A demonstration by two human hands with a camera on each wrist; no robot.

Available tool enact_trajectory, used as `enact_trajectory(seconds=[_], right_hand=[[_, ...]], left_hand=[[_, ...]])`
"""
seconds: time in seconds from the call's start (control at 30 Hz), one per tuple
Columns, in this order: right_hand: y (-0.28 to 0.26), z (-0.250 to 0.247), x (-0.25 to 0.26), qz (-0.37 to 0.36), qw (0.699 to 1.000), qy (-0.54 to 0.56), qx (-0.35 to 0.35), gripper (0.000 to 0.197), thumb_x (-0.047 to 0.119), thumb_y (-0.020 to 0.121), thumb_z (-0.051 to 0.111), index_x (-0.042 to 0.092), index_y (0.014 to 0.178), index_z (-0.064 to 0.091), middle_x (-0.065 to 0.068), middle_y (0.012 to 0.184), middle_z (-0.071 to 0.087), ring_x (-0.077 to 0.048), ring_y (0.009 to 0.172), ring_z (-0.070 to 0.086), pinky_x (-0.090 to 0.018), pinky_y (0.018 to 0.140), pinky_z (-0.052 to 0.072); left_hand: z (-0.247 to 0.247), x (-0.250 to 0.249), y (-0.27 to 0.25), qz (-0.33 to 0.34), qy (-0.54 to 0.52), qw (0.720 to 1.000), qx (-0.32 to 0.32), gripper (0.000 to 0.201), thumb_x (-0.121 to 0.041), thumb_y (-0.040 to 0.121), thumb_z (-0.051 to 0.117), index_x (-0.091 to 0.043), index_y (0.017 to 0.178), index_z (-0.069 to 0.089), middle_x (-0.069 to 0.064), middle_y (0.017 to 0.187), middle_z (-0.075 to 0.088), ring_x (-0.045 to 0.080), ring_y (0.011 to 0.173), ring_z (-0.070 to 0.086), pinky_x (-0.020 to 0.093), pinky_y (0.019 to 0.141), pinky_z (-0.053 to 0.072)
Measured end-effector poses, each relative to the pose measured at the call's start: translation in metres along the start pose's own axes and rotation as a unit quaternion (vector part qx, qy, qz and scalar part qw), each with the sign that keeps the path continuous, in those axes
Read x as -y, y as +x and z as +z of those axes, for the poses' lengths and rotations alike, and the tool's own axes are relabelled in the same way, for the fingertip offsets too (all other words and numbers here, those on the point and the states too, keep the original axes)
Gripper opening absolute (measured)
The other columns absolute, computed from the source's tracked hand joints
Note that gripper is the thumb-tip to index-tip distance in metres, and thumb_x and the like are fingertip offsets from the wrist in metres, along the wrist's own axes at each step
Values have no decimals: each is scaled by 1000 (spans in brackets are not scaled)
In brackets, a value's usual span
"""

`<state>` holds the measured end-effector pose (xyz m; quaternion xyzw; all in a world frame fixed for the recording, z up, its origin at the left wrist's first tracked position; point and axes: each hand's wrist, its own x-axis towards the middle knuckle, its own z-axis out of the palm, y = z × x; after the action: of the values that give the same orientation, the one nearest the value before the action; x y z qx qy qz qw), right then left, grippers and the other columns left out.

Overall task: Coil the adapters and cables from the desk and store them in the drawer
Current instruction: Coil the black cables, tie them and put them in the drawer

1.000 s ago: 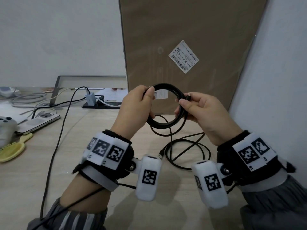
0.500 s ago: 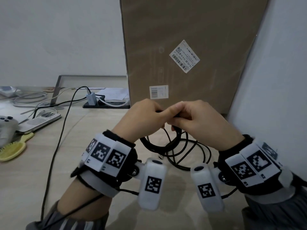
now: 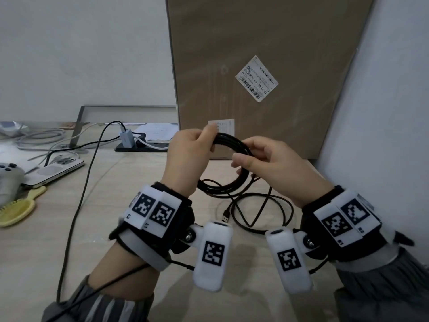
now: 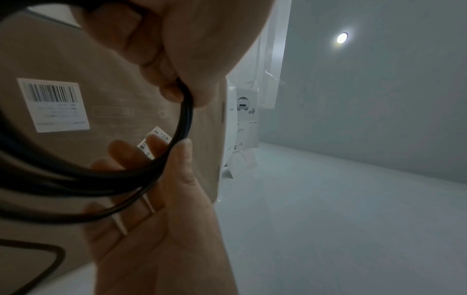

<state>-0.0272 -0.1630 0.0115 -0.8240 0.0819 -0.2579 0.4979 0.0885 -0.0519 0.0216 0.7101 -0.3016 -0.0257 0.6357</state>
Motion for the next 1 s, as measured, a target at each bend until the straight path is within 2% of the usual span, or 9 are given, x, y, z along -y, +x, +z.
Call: enact_trajectory(seconds=[0.17, 0.37, 0.5, 0.57, 0.63, 0.7, 0.77, 0.9, 1.0], right_hand=[[0, 15, -1, 16, 997, 69, 11, 21, 28, 100, 42, 26, 119, 51, -4, 100, 68, -13, 86, 70, -21, 71, 51], [3, 15, -1, -34, 991, 105, -72, 16, 18, 101, 40, 18, 105, 56, 4, 67, 47, -3, 56, 47, -26, 63, 47], [3, 7, 2, -45, 993, 78, -74, 18, 15, 101, 40, 19, 93, 56, 13, 56, 40, -3, 51, 38, -26, 56, 43], [3, 5, 2, -42, 996, 47, -68, 20, 15, 101, 40, 19, 89, 55, 15, 51, 42, -3, 49, 38, -29, 56, 40], [3, 6, 0, -41, 997, 23, -64, 21, 14, 100, 41, 21, 86, 55, 16, 50, 43, -5, 49, 38, -34, 57, 39], [3, 7, -1, -46, 997, -2, -63, 20, 14, 99, 43, 20, 86, 56, 14, 53, 44, -8, 51, 39, -38, 58, 38], [2, 7, -1, -61, 996, -36, -58, 16, 14, 98, 44, 19, 88, 56, 10, 60, 46, -11, 55, 41, -39, 58, 38], [1, 6, -3, -66, 991, -104, -50, 23, 8, 95, 44, 23, 83, 56, 11, 62, 49, -3, 54, 42, -25, 55, 35], [2, 7, -4, -61, 989, -119, -57, 23, 10, 94, 44, 25, 80, 55, 17, 57, 52, 0, 54, 45, -16, 54, 35]], left_hand=[[1, -4, 1, -58, -135, 988, -35, 45, -35, 95, 50, -16, 55, 47, 0, 56, 41, 10, 42, 30, 22, 44, 26], [7, -10, -5, -106, -240, 963, 68, 40, -35, 100, 42, -14, 65, 44, -9, 42, 32, 7, 39, 23, 22, 43, 20], [6, -8, -5, -96, -189, 970, 116, 41, -37, 102, 37, -11, 74, 53, -2, 52, 42, 11, 43, 35, 23, 47, 35], [6, -7, -5, -43, -113, 988, 93, 32, -28, 103, 36, -13, 89, 60, 1, 66, 55, 11, 51, 50, 26, 55, 45], [4, -2, -2, 72, 6, 996, 53, 29, -14, 101, 35, -20, 114, 60, 1, 90, 63, 10, 74, 60, 28, 72, 48], [0, -3, -2, 205, 116, 971, 35, 44, -3, 91, 33, -19, 122, 60, -2, 109, 61, 9, 98, 56, 23, 87, 44], [0, -3, -2, 281, 137, 948, 65, 43, -5, 82, 35, -14, 107, 69, -3, 104, 66, 10, 99, 58, 28, 90, 45], [7, -3, -8, 231, 196, 939, 163, 27, -40, 95, 46, -22, 86, 62, -8, 74, 62, 9, 72, 58, 32, 68, 47], [8, 2, -4, 238, 271, 918, 164, 35, -46, 95, 45, -19, 75, 54, -3, 68, 57, 13, 68, 52, 32, 62, 39]])
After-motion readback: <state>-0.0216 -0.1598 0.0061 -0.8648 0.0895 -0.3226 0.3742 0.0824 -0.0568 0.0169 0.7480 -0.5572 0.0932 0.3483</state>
